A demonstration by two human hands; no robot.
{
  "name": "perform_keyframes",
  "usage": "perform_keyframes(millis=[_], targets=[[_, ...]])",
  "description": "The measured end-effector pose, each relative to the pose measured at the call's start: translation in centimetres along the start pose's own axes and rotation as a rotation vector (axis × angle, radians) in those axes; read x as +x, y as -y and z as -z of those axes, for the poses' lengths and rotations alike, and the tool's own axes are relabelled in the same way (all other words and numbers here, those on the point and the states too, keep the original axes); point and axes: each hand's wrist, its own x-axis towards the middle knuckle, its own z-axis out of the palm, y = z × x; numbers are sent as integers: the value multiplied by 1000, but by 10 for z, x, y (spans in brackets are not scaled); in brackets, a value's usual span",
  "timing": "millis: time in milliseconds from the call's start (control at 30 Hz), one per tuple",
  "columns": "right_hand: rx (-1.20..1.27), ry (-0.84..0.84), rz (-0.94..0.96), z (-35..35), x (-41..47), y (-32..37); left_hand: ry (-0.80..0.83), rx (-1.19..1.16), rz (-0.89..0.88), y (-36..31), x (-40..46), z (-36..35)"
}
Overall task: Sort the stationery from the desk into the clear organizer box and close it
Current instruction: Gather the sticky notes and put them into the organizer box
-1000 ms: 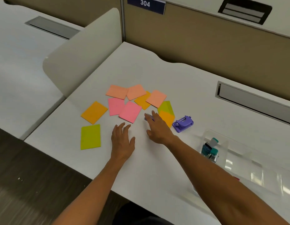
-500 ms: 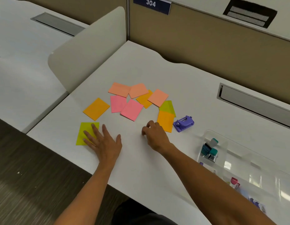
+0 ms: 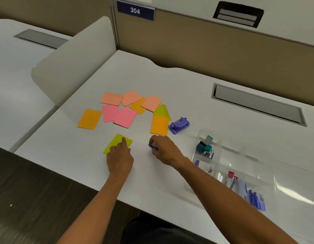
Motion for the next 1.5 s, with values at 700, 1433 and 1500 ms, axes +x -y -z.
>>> perform_keyframes(millis=[700,1433,1500], targets=[[257,-358,-410,87,-202,-114,264,203,-260,-88,-18,-36],[106,-387,-746,63,-261,-159,390,184,-212,-134,-27,-49],[131,-414,-720,63,-254,-153,352,197,-211,-136,-35,-49]])
